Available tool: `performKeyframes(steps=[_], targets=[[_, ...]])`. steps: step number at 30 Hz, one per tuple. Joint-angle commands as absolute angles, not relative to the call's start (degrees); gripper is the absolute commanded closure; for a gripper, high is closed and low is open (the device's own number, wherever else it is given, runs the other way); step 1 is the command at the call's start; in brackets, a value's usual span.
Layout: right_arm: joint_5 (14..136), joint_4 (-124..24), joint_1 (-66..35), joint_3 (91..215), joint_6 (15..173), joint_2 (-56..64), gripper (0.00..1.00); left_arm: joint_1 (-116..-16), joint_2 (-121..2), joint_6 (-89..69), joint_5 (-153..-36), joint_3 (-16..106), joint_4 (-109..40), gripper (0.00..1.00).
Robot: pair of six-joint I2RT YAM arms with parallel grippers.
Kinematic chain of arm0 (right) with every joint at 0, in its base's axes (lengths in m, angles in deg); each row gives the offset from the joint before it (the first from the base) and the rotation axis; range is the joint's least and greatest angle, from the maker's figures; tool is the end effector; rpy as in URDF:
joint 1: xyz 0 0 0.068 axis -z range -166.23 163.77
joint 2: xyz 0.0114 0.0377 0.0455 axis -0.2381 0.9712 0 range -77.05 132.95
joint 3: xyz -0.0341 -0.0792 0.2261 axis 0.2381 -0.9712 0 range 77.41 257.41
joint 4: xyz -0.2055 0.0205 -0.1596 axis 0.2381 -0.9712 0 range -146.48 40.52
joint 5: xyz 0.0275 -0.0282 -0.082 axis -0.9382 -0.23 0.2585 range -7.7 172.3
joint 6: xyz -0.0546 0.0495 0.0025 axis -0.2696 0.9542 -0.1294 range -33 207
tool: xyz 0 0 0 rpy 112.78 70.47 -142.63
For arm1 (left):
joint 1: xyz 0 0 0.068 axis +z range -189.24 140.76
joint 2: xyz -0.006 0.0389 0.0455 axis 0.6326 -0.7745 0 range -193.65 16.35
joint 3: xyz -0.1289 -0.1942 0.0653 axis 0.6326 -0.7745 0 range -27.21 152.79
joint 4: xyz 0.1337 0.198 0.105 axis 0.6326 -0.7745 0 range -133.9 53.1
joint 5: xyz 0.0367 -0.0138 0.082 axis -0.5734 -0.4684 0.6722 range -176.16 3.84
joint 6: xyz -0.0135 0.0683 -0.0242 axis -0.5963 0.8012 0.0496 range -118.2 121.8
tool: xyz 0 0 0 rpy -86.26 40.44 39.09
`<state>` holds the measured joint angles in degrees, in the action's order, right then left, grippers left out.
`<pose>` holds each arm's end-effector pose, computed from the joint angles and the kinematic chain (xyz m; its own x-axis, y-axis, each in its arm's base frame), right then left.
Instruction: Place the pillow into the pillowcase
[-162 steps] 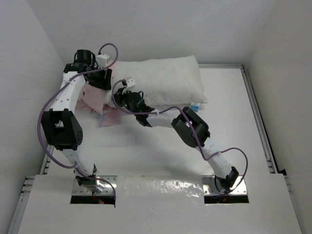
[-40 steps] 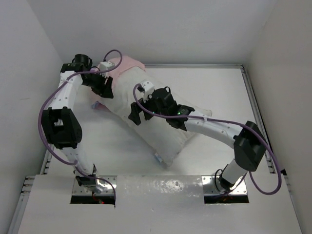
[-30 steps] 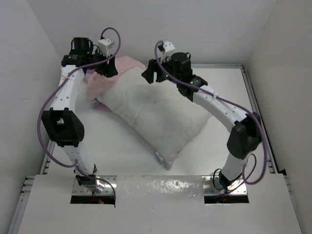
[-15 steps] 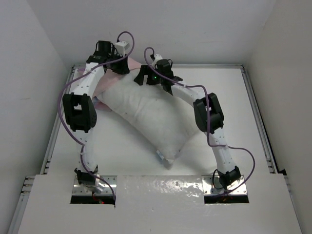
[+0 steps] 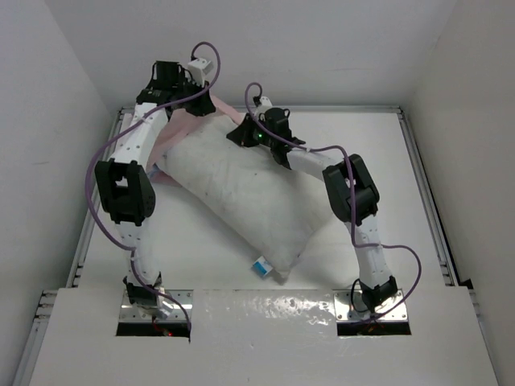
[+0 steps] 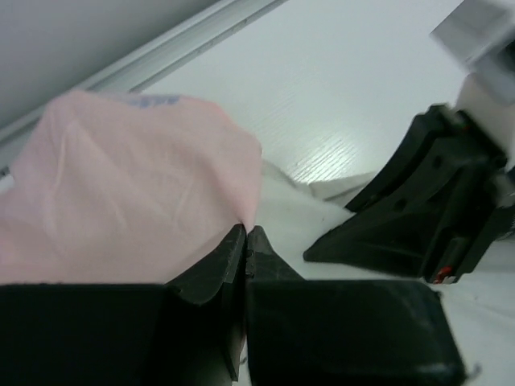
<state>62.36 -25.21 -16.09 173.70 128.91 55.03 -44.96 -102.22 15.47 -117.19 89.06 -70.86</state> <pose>0.4563 0.2863 0.1651 -0.6352 0.3593 -0.6837 -0.4483 0.5493 0.7052 0.4743 -0.0794 0.2925 -0.4538 0.2490 -0.8556 0.6240 0.7743 -0.1056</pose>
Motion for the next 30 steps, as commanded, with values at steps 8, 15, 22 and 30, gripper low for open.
performKeyframes(steps=[8,15,22,30], targets=[[62.35,-9.59,-23.49,168.64,124.26,45.21,1.00,-48.74,-94.05,27.43,-128.24,90.12,-77.74,1.00],[78.06,-0.71,-23.32,170.04,124.97,46.17,1.00,-49.79,-92.64,44.06,-132.39,89.78,-95.95,1.00],[109.52,2.20,-23.23,169.96,130.60,49.08,1.00,-50.58,-90.88,48.64,-137.40,87.32,-102.20,1.00],[117.90,-6.33,-23.05,165.84,131.75,46.98,1.00,-50.58,-90.88,43.39,-133.28,81.69,-97.02,0.97]])
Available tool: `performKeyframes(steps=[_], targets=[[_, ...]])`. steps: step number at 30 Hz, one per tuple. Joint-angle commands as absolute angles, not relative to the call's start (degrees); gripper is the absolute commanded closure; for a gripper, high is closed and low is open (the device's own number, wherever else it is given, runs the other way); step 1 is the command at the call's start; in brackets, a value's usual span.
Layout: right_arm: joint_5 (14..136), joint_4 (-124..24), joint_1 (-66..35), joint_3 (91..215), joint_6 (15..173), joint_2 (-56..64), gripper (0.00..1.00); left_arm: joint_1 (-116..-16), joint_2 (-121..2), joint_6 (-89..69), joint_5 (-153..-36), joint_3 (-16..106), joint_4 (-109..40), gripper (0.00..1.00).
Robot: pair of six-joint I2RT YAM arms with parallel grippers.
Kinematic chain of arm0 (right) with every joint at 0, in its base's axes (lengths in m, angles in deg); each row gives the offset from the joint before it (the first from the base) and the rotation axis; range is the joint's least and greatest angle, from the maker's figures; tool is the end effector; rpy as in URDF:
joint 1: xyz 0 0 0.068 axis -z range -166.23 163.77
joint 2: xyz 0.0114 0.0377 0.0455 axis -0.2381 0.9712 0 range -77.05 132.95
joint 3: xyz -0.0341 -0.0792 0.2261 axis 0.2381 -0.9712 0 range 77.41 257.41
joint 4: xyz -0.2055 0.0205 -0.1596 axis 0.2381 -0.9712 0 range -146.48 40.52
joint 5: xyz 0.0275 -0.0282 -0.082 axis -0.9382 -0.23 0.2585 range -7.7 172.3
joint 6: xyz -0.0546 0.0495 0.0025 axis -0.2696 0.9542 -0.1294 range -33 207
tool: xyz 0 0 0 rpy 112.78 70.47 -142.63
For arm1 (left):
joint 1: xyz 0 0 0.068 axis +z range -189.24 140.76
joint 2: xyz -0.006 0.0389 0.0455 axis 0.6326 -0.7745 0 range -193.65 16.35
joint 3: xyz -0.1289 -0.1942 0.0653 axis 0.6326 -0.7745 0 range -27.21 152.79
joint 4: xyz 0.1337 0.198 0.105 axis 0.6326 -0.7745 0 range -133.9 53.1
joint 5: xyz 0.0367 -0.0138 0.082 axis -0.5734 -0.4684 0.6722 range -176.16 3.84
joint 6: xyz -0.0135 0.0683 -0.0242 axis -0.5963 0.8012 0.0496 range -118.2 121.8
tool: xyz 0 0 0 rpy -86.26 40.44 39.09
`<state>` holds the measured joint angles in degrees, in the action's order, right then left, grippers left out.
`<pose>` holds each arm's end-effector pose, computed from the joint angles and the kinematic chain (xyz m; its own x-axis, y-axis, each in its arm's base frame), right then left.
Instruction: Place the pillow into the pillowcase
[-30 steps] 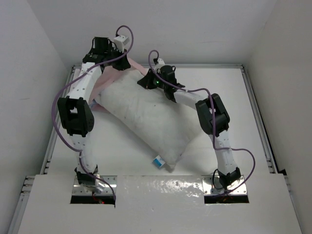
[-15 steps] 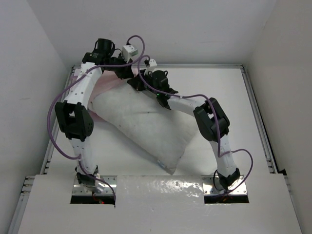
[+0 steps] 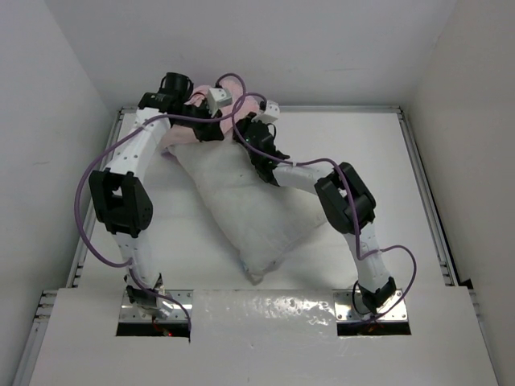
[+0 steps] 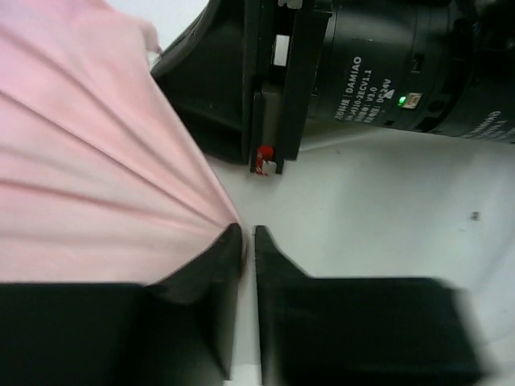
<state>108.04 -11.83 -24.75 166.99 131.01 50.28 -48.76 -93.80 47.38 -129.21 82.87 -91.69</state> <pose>0.4238 0.3032 0.1956 -0.1548 0.6767 -0.7198 -0.1582 0.7022 0.6942 0.4003 -0.1098 0.2938 -0.2013 0.5630 -0.8016 0.9318 0.3623 0.0204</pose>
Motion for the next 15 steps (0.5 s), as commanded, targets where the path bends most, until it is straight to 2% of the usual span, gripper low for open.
performKeyframes(steps=[1,2,3,5,6,7,8,10,11,13,14,15], targets=[[115.89,-5.28,-22.79,163.48,129.91,46.27,1.00,-50.49,-90.97,42.59,-133.10,81.69,-95.71,0.87],[114.83,-4.92,-22.79,162.33,128.68,45.74,0.94,-50.41,-90.97,41.54,-132.75,81.69,-94.74,0.80],[113.86,-4.48,-22.62,161.10,126.23,44.95,0.71,-49.97,-91.06,39.09,-132.13,81.86,-93.86,0.72],[109.93,-4.30,-21.92,158.12,123.32,42.67,0.52,-49.27,-91.06,36.79,-131.69,82.74,-91.84,0.56],[108.51,-5.00,-21.65,157.23,120.00,41.79,0.32,-48.13,-91.06,35.65,-131.77,83.61,-91.57,0.53],[107.10,-5.70,-21.39,155.83,118.31,39.96,0.23,-47.34,-90.97,34.94,-132.04,84.14,-91.39,0.49],[104.21,-6.75,-20.86,155.38,116.20,38.98,0.14,-45.24,-90.79,34.32,-132.73,84.58,-90.70,0.41],[102.70,-12.17,-20.59,154.85,110.22,36.96,0.01,-42.34,-90.09,30.64,-133.97,84.68,-89.03,0.33],[102.43,-14.21,-20.50,154.58,108.20,34.77,0.01,-39.27,-89.65,29.32,-135.63,84.15,-86.67,0.28],[101.38,-19.91,-20.50,154.06,103.73,32.39,0.05,-35.13,-87.90,25.63,-135.47,81.44,-83.85,0.29],[100.33,-21.43,-20.59,153.97,102.14,30.20,0.13,-32.50,-87.37,24.49,-132.94,80.03,-80.79,0.35],[97.19,-23.36,-20.50,154.14,99.86,29.22,0.29,-31.26,-86.41,22.73,-131.26,78.62,-79.37,0.48]])
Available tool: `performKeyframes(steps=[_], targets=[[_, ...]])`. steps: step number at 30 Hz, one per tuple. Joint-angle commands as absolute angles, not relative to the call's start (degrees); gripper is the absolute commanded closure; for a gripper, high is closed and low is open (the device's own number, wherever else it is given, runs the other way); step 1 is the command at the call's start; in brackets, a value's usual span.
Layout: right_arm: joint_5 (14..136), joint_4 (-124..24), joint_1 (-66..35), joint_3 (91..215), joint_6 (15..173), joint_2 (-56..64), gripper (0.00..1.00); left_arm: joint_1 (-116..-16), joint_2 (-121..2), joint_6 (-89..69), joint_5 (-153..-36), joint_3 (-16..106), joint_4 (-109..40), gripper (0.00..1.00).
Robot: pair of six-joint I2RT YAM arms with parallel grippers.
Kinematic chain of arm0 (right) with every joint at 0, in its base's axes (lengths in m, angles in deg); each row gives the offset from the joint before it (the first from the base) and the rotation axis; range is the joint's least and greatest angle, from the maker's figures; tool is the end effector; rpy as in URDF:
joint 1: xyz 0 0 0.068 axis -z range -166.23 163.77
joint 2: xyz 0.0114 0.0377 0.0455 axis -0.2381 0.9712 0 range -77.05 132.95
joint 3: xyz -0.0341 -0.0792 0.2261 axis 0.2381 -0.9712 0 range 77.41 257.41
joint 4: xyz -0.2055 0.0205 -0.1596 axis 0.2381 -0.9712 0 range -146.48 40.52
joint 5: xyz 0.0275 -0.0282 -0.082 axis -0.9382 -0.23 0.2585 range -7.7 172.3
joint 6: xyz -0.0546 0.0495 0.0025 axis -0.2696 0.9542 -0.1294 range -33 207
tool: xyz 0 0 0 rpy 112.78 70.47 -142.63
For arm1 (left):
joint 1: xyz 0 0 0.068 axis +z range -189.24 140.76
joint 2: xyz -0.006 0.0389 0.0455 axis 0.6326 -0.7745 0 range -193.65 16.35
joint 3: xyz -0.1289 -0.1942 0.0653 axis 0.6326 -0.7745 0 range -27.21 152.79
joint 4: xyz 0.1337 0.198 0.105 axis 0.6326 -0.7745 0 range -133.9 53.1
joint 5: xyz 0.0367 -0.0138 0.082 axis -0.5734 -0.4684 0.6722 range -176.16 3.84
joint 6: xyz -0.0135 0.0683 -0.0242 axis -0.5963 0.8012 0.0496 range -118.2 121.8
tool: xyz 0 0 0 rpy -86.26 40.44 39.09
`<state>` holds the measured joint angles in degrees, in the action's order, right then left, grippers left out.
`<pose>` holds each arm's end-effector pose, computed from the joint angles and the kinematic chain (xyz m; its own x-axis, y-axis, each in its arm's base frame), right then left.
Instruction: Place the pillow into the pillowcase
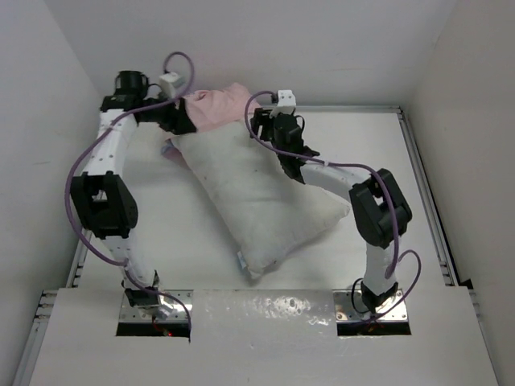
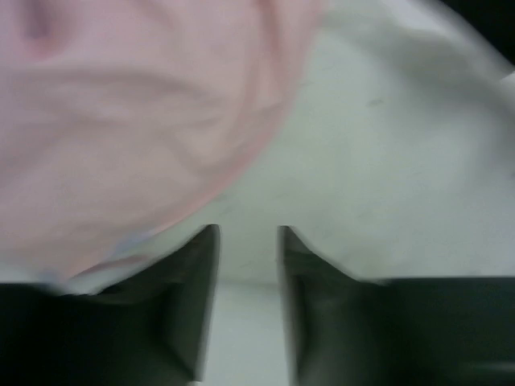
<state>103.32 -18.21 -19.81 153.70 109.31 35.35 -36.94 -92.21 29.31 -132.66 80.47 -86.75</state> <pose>0.4058 0.2430 0.2213 -0.1481 0.3270 -0.9333 -0.1756 0.9201 0.3502 0.4143 -0.0281 0.2997 -0.4868 0.2986 -0.8208 0.7397 0.6407 -0.2056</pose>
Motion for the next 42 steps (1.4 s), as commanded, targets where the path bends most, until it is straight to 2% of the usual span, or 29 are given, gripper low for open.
performKeyframes(steps=[1,2,3,4,6,7,8,9,12,13,15,20,27,31,33,34,36,37,38,40,42], targets=[[95.24,-27.47,-20.59,155.45,99.05,28.52,0.68,-30.20,-86.14,22.02,-129.86,75.91,-77.26,0.77],[92.96,-29.77,-20.77,156.50,98.26,27.90,0.81,-28.45,-86.05,21.75,-127.67,74.75,-76.63,0.87],[89.28,-32.14,-21.20,157.99,96.43,27.98,0.87,-27.65,-86.22,22.10,-126.95,73.87,-76.28,0.93],[88.29,-36.78,-21.73,161.31,95.02,28.33,0.87,-27.03,-86.48,22.97,-126.51,72.30,-75.84,0.95],[88.19,-41.71,-24.71,164.67,89.85,29.91,0.70,-25.36,-87.53,25.70,-125.02,69.05,-74.53,0.95],[88.80,-43.05,-26.98,167.82,88.25,30.53,0.52,-24.31,-87.98,25.53,-122.83,67.90,-71.91,0.93],[89.07,-44.02,-28.14,169.42,87.19,32.27,0.29,-23.87,-89.29,24.83,-122.03,66.76,-70.92,0.89],[89.33,-45.94,-30.15,172.65,83.70,33.42,0.22,-23.43,-90.17,24.65,-121.50,65.61,-69.44,0.76],[89.51,-49.29,-32.10,177.85,82.43,38.85,0.08,-22.90,-95.18,24.56,-119.39,66.12,-68.81,0.57],[90.03,-51.30,-32.89,181.44,82.52,40.36,0.07,-22.90,-96.58,24.56,-118.77,66.39,-67.94,0.47],[91.52,-53.86,-33.77,185.32,83.40,44.31,0.05,-22.90,-100.19,23.34,-117.63,67.27,-65.57,0.40],[97.15,-52.91,-35.53,186.39,82.61,49.68,0.01,-23.51,-105.73,21.57,-114.02,68.32,-59.50,0.32],[101.72,-53.52,-35.62,186.75,86.56,55.40,0.01,-28.16,-111.62,20.80,-107.17,72.02,-55.02,0.29],[103.66,-52.13,-35.62,183.24,88.76,54.09,0.01,-28.26,-113.73,18.06,-109.35,72.46,-51.05,0.29],[102.87,-51.24,-35.62,180.34,88.76,53.21,0.01,-28.17,-114.43,17.01,-112.77,73.07,-50.79,0.37],[102.52,-50.45,-35.62,179.55,88.59,52.43,0.03,-28.17,-114.78,16.57,-114.27,73.25,-50.79,0.56],[101.55,-49.83,-35.53,177.96,88.50,52.07,0.05,-28.17,-114.79,15.26,-117.95,72.99,-49.83,0.72],[101.64,-49.83,-35.53,178.05,88.58,52.24,0.10,-28.17,-114.70,14.90,-119.28,72.90,-49.39,0.92],[101.55,-49.83,-35.53,178.40,88.67,52.50,0.16,-28.17,-114.70,14.37,-120.16,72.98,-49.38,1.00],[101.37,-50.18,-35.45,179.36,88.93,53.29,0.28,-28.26,-113.39,12.70,-122.89,71.85,-48.95,1.00],[100.50,-51.32,-35.18,181.64,90.33,54.61,0.51,-28.26,-109.89,12.00,-125.00,68.96,-48.50,1.00]])
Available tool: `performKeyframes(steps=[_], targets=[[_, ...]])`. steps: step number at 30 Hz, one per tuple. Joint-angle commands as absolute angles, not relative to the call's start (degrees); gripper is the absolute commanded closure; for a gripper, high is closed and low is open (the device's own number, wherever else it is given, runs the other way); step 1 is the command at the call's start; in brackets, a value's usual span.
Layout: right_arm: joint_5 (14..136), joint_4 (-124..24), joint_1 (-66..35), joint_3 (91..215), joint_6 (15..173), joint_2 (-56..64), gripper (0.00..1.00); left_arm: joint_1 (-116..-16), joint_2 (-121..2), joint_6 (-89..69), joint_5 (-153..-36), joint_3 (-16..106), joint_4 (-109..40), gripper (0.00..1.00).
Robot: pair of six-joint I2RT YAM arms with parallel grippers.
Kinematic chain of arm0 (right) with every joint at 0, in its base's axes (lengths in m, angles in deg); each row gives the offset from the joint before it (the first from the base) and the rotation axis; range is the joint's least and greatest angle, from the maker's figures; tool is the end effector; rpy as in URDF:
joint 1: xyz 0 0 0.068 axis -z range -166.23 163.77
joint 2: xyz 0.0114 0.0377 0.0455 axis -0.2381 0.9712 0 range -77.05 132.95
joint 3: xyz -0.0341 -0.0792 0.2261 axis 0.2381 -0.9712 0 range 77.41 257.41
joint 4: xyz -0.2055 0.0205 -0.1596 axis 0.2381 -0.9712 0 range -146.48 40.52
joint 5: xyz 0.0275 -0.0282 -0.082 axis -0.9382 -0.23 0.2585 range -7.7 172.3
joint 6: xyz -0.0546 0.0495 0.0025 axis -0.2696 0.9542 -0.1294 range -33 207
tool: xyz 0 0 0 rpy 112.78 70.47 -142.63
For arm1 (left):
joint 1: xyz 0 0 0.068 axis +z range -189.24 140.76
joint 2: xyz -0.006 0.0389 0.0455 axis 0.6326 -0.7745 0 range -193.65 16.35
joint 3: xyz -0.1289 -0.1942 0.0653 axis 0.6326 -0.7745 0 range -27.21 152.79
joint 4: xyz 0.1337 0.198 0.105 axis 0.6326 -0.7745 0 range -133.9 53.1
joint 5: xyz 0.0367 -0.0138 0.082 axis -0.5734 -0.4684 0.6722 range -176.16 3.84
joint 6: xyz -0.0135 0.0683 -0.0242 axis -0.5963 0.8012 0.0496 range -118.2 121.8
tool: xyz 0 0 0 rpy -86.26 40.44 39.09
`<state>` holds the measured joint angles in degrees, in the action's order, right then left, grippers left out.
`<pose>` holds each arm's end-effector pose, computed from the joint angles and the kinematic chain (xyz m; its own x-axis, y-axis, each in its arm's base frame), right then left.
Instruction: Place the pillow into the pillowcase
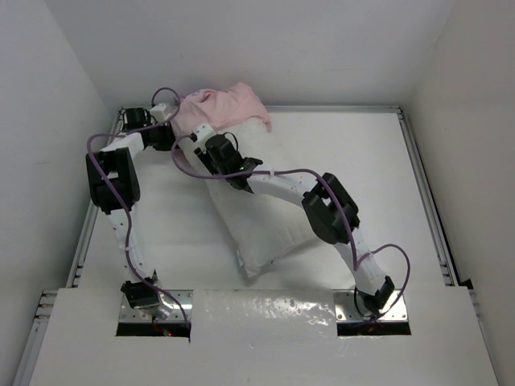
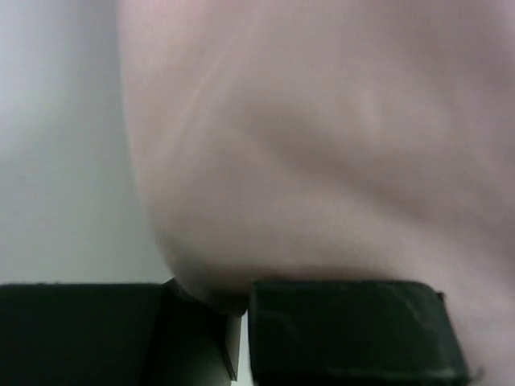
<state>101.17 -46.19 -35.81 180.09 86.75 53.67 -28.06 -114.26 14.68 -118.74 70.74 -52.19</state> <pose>0.3624 0.3949 0.1720 -0.2692 -0.3225 -0.9075 -0.5312 0.8357 -0.1394 0.4906 0.0631 0.1148 -0.6676 0.0595 -0.7421 0.3481 0.9061 -0.2404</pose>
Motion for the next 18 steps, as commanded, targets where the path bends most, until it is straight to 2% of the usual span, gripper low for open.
performKeyframes(steps=[1,2,5,9,12,18], targets=[[100.32,-51.50,-35.09,182.43,91.13,54.96,0.64,-28.17,-108.39,11.99,-125.36,67.72,-48.50,1.00],[99.97,-51.24,-34.83,183.31,91.83,55.31,0.81,-28.08,-106.72,12.26,-126.23,66.49,-49.02,1.00],[99.44,-47.65,-34.39,184.11,93.59,55.14,0.98,-28.17,-99.34,15.32,-128.34,61.48,-51.57,1.00],[99.79,-40.97,-32.11,185.52,101.83,53.92,1.00,-28.34,-89.33,20.25,-131.07,55.25,-55.17,1.00],[103.90,-30.97,-30.35,184.55,111.85,52.51,1.00,-28.52,-87.72,23.24,-133.61,56.45,-61.84,1.00],[117.71,-24.70,-30.61,189.02,115.83,53.73,1.00,-31.59,-87.28,26.93,-136.69,58.57,-71.43,1.00]])
